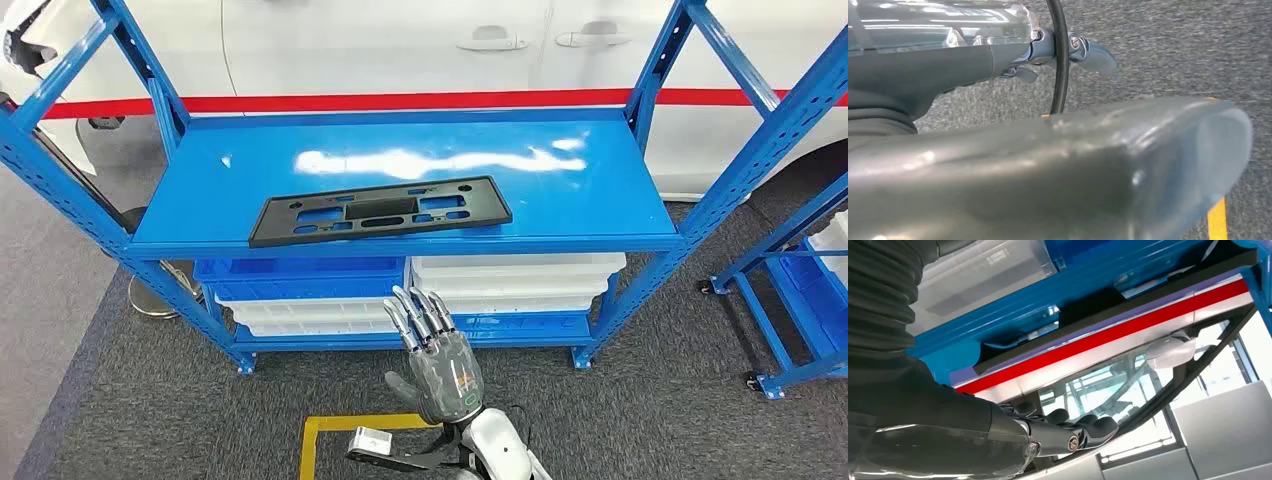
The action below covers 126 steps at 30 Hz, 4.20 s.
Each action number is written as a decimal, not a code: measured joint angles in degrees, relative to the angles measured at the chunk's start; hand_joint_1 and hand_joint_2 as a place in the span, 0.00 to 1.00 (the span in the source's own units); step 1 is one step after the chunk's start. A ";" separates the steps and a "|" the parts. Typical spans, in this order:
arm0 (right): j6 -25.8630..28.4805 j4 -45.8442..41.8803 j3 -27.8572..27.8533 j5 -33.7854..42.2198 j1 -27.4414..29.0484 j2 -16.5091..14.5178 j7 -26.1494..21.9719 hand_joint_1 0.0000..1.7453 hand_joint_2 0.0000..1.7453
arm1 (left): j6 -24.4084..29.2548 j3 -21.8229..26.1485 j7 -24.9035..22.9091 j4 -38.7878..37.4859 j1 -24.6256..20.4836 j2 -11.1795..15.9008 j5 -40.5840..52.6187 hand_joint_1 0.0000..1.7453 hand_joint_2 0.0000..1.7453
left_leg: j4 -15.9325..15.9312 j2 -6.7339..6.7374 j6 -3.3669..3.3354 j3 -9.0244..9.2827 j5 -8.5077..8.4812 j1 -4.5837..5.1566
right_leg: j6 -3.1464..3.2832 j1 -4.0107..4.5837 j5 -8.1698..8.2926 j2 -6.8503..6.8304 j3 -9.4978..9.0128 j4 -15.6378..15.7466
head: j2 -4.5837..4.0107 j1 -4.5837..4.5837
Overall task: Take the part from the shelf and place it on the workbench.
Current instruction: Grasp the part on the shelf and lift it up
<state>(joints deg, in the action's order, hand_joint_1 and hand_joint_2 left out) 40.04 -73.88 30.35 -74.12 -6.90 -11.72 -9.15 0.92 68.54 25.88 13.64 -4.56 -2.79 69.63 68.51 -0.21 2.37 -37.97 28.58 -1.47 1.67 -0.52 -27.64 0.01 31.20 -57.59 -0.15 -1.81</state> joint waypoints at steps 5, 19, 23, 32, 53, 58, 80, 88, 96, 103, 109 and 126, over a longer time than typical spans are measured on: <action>0.02 0.01 0.19 -0.27 -0.06 0.00 0.32 0.00 1.00 | 0.02 -0.01 0.02 -0.02 -0.16 0.16 0.15 0.00 0.00 | -8.92 -0.02 -1.07 3.94 -2.69 0.34 | -1.30 0.31 -1.32 0.06 -0.44 -0.73 | 0.00 0.02; 0.05 0.07 0.25 -3.71 -1.12 0.60 3.78 0.00 1.00 | 0.32 -0.06 -0.17 -0.06 -0.12 0.10 1.24 0.00 0.00 | -9.82 -0.31 -2.93 7.45 0.09 0.58 | -1.08 0.74 2.50 0.02 4.73 -3.10 | 0.00 0.02; 0.07 0.39 0.05 -3.95 -2.04 0.69 4.39 0.00 1.00 | 0.31 -0.08 -0.37 -0.09 -0.27 0.05 1.52 0.00 0.00 | -10.04 -0.10 -1.71 7.97 0.92 0.61 | -0.27 0.84 1.98 0.12 3.66 -0.99 | 0.00 0.02; 0.07 2.42 -0.08 -4.64 -3.25 0.61 4.97 0.00 1.00 | 0.24 -0.19 -0.48 -0.11 -0.18 0.30 2.04 0.00 0.00 | -2.08 0.04 -0.87 0.74 -1.08 0.46 | 0.34 0.40 -0.74 0.06 -0.66 -0.11 | 0.00 0.01; -0.86 8.05 1.14 -5.53 -5.81 -0.49 5.90 0.00 1.00 | 0.15 -0.49 -0.68 -0.14 -0.78 -0.10 2.78 0.00 0.00 | -10.71 -0.06 -1.73 8.35 0.43 0.55 | -0.44 0.60 1.94 0.25 3.08 -0.60 | 0.00 0.03; -0.43 12.75 2.31 -5.74 -7.10 -2.56 6.32 0.00 1.00 | 0.23 -0.68 -0.69 -0.15 -0.79 -0.47 2.92 0.00 0.00 | 2.96 0.02 -0.48 0.96 5.44 0.31 | 0.67 0.27 1.17 -0.01 1.25 0.36 | 0.00 0.00; -0.61 22.91 3.77 -4.20 -12.52 -5.32 7.10 0.00 1.00 | 0.09 -1.54 -0.71 -0.22 -0.58 -1.33 3.43 0.00 0.00 | -10.19 -0.30 -2.51 6.66 -1.11 0.54 | -1.11 0.67 2.09 0.10 3.66 -1.82 | 0.00 0.02; -3.60 24.31 4.21 -4.63 -17.10 -5.17 8.66 0.00 1.00 | 0.04 -1.64 -0.97 -0.28 -0.66 -1.43 3.99 0.00 0.00 | 2.92 -0.09 -0.42 0.29 5.33 0.26 | 0.63 0.29 1.67 0.11 2.18 0.03 | 0.00 0.01; -5.02 24.52 4.21 -2.82 -20.35 -4.07 9.08 0.00 1.00 | -0.20 -1.64 -0.49 -0.35 -0.57 -1.35 4.10 0.00 0.00 | -9.27 -0.07 -1.05 4.24 -2.55 0.40 | -0.80 0.60 0.20 0.37 1.67 -1.13 | 0.00 0.02; -6.79 24.39 4.19 -2.09 -21.87 -3.09 9.11 1.00 1.00 | -0.41 -1.68 -0.51 -0.35 -0.45 -1.35 4.20 0.00 0.00 | -10.07 0.08 -3.29 4.40 -2.93 0.09 | -2.21 0.17 -6.26 0.27 8.45 -14.43 | 0.00 0.05; -9.15 24.44 4.19 -2.38 -22.50 -1.81 9.63 1.00 1.00 | -0.26 -1.72 -0.68 -0.35 -0.42 -1.23 4.44 0.00 0.00 | -9.92 -0.20 -2.63 4.85 -2.44 0.35 | -1.57 0.24 1.28 0.23 4.77 -4.19 | 0.00 0.04; -11.07 24.26 4.19 -1.96 -23.42 -0.36 10.15 1.00 1.00 | -0.28 -2.02 -0.80 -0.39 -0.51 -0.63 4.92 0.00 0.00 | -9.49 -0.08 -1.49 4.49 -2.51 0.78 | -0.24 0.84 0.52 0.29 2.19 -1.30 | 0.00 0.03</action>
<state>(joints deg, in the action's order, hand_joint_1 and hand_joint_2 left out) 28.98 -49.61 34.53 -76.08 -30.32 -12.08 1.01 0.63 66.52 25.08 13.25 -5.08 -3.42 74.55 59.03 -0.30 0.88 -33.48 26.07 -0.69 1.44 0.32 -27.12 0.30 33.39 -58.89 -0.15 -1.79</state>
